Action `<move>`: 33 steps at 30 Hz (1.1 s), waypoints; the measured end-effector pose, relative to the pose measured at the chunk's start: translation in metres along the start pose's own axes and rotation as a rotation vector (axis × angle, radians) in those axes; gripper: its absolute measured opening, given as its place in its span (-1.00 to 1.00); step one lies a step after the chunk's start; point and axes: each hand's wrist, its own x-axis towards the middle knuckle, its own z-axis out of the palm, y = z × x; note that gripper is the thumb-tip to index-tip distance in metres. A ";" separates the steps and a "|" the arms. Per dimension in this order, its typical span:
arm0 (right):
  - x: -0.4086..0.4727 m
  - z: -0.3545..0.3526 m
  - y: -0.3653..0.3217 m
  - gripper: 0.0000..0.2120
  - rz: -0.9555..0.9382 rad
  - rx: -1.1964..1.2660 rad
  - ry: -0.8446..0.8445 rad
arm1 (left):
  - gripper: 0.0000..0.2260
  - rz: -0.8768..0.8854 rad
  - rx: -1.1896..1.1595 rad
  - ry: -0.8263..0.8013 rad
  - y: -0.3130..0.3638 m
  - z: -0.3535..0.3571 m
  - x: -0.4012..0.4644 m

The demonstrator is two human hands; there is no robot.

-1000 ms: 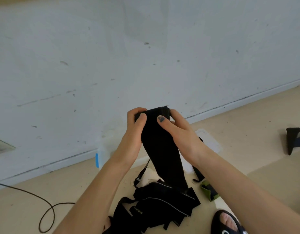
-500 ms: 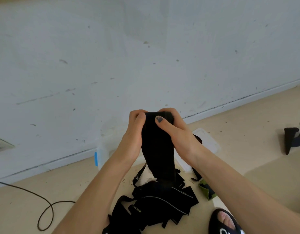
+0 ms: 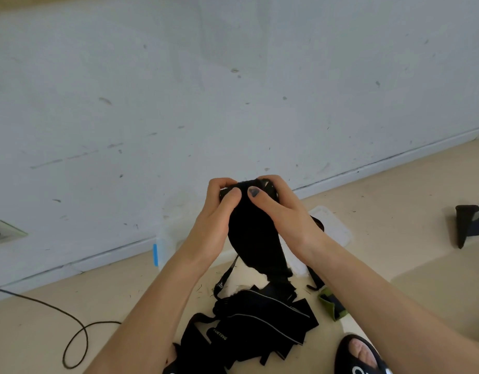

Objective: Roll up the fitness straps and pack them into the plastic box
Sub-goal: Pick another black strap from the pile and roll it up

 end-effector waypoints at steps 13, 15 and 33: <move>0.000 0.010 0.001 -0.67 0.143 0.048 -0.034 | -0.73 -0.001 -0.113 -0.078 -0.001 -0.005 -0.002; 0.000 0.008 -0.003 -0.69 0.104 -0.022 -0.018 | -0.72 0.013 -0.105 -0.065 0.000 -0.008 0.000; -0.001 0.001 -0.004 -0.57 0.081 0.021 -0.020 | -0.68 0.100 -0.019 -0.107 0.006 -0.007 -0.005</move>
